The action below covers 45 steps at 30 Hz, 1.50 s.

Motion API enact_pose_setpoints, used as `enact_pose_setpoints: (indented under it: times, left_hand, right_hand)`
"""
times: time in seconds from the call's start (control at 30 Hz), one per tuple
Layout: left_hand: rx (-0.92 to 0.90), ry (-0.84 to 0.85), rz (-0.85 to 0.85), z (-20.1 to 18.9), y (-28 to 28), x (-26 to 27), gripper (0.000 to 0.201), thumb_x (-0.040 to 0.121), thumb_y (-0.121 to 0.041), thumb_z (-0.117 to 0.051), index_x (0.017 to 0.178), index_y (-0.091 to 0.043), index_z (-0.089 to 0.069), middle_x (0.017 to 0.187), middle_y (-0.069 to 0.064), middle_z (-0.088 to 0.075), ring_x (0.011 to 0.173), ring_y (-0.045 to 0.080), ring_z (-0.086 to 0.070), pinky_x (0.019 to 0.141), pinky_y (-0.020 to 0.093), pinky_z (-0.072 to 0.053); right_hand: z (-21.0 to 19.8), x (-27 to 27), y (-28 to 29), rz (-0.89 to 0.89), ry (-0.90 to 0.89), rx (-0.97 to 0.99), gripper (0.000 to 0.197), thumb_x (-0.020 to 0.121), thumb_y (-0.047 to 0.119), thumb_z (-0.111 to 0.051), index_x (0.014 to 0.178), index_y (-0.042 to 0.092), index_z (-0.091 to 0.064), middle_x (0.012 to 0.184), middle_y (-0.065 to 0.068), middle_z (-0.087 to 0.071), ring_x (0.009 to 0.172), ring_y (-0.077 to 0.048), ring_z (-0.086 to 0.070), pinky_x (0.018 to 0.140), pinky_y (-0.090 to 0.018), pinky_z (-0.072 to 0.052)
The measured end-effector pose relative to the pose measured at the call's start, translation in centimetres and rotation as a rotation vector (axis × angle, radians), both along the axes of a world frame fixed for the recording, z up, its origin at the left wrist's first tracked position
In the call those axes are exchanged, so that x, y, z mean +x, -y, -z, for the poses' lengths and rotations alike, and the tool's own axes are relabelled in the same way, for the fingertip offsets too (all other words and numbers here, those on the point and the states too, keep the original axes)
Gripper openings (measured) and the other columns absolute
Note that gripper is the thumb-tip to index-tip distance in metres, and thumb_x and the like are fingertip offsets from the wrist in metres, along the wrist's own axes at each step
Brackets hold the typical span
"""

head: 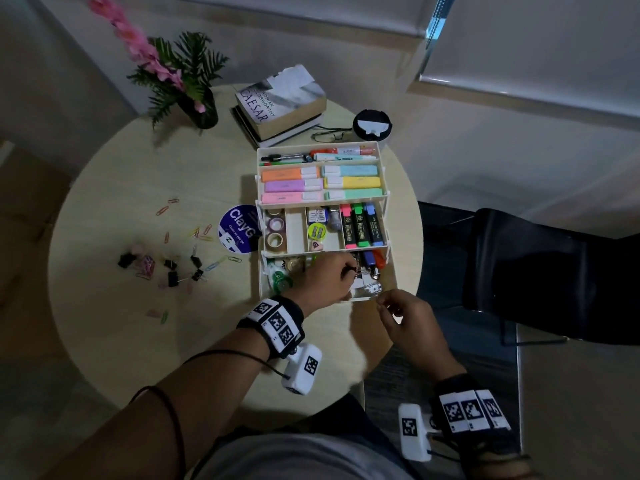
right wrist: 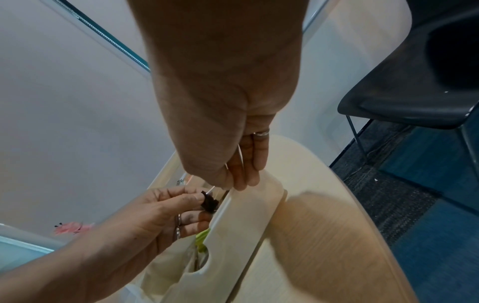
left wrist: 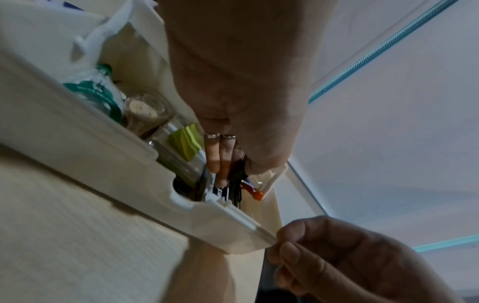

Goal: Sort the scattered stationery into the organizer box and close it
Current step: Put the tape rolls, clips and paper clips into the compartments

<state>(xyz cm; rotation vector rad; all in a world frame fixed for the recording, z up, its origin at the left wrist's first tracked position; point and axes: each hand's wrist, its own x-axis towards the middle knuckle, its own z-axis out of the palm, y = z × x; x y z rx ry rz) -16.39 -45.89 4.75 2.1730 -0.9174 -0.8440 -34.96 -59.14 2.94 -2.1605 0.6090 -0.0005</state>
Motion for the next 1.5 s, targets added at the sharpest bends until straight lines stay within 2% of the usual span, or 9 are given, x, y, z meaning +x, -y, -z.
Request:
enact_pose_setpoints:
  times: [0.17, 0.3, 0.5, 0.7, 1.03, 1.13, 1.3, 1.4, 1.5]
  left_hand:
    - [0.020, 0.044, -0.005, -0.5, -2.6, 1.4, 0.016, 0.100, -0.009, -0.064, 0.112, -0.007, -0.075, 0.091, 0.007, -0.075, 0.073, 0.016, -0.065, 0.071, 0.033, -0.057]
    - [0.078, 0.056, -0.028, -0.9, -4.3, 2.3, 0.021, 0.099, -0.012, -0.068, 0.119, -0.010, -0.074, 0.098, 0.008, -0.076, 0.078, 0.011, -0.063, 0.073, 0.021, -0.050]
    - [0.113, 0.013, 0.058, -0.8, -4.7, 2.0, 0.018, 0.098, -0.019, -0.071, 0.115, -0.017, -0.074, 0.101, 0.004, -0.076, 0.087, 0.018, -0.071, 0.079, 0.041, -0.061]
    - [0.120, 0.041, 0.036, -1.7, -4.7, 2.7, 0.020, 0.098, -0.010, -0.066, 0.116, -0.014, -0.076, 0.110, 0.006, -0.076, 0.098, 0.021, -0.071, 0.087, 0.037, -0.059]
    - [0.323, 0.168, 0.067, -2.0, -10.4, 4.1, 0.015, 0.093, -0.008, -0.064, 0.094, -0.016, -0.077, 0.089, 0.002, -0.069, 0.082, 0.021, -0.066, 0.070, 0.035, -0.056]
    - [0.378, 0.194, 0.091, -1.7, -10.9, 3.1, 0.019, 0.094, -0.008, -0.061, 0.079, -0.014, -0.070, 0.083, 0.004, -0.065, 0.071, 0.024, -0.061, 0.058, 0.032, -0.042]
    - [0.254, 0.143, 0.045, 1.0, -12.6, 2.8, 0.028, 0.091, -0.011, -0.053, 0.066, -0.022, -0.045, 0.076, 0.003, -0.053, 0.072, 0.027, -0.053, 0.081, 0.042, -0.056]
    - [0.139, 0.119, 0.050, -1.1, -14.5, 3.0, 0.014, 0.094, -0.008, -0.060, 0.092, -0.013, -0.073, 0.101, 0.007, -0.068, 0.098, 0.024, -0.060, 0.084, 0.034, -0.050]
    - [-0.024, 0.182, -0.031, -1.2, -18.0, 4.1, 0.018, 0.096, -0.010, -0.060, 0.107, -0.013, -0.074, 0.108, 0.004, -0.066, 0.104, 0.020, -0.056, 0.085, 0.035, -0.049]
  right_hand:
    - [0.6, 2.0, -0.6, -0.097, 0.062, -0.124, 0.034, 0.090, 0.003, -0.070, 0.118, 0.021, -0.066, 0.116, 0.005, -0.063, 0.085, -0.009, -0.060, 0.073, -0.026, -0.051]
    - [0.6, 3.4, -0.8, -0.174, -0.027, -0.212, 0.022, 0.091, 0.008, -0.070, 0.110, 0.020, -0.072, 0.106, -0.002, -0.072, 0.089, -0.022, -0.066, 0.072, -0.035, -0.054]
    - [0.5, 4.0, -0.9, -0.220, -0.034, -0.207, 0.016, 0.093, 0.011, -0.070, 0.106, 0.019, -0.075, 0.101, -0.001, -0.076, 0.082, -0.020, -0.067, 0.070, -0.038, -0.057]
    - [0.0, 3.2, -0.7, -0.229, -0.061, -0.184, 0.030, 0.093, 0.009, -0.071, 0.121, 0.020, -0.074, 0.106, 0.003, -0.072, 0.078, -0.014, -0.064, 0.071, -0.035, -0.056]
    - [0.1, 5.8, -4.4, -0.354, 0.057, -0.179, 0.018, 0.092, 0.004, -0.070, 0.105, 0.016, -0.071, 0.094, 0.003, -0.063, 0.079, -0.012, -0.057, 0.068, -0.031, -0.048]
    - [-0.3, 7.1, -5.7, -0.387, 0.065, -0.188, 0.017, 0.091, 0.004, -0.071, 0.104, 0.016, -0.072, 0.091, 0.002, -0.064, 0.077, -0.016, -0.059, 0.068, -0.037, -0.052]
    - [-0.7, 8.3, -7.5, -0.436, 0.048, -0.198, 0.021, 0.090, 0.002, -0.072, 0.107, 0.014, -0.075, 0.095, -0.002, -0.074, 0.081, -0.020, -0.067, 0.071, -0.044, -0.059]
    - [-1.5, 9.6, -9.2, -0.460, 0.057, -0.195, 0.020, 0.089, 0.001, -0.072, 0.103, 0.016, -0.074, 0.092, 0.002, -0.072, 0.075, -0.014, -0.064, 0.069, -0.043, -0.059]
    - [-2.6, 11.7, -12.0, -0.485, 0.077, -0.154, 0.021, 0.089, 0.000, -0.071, 0.099, 0.019, -0.072, 0.091, 0.005, -0.070, 0.075, -0.013, -0.065, 0.070, -0.041, -0.059]
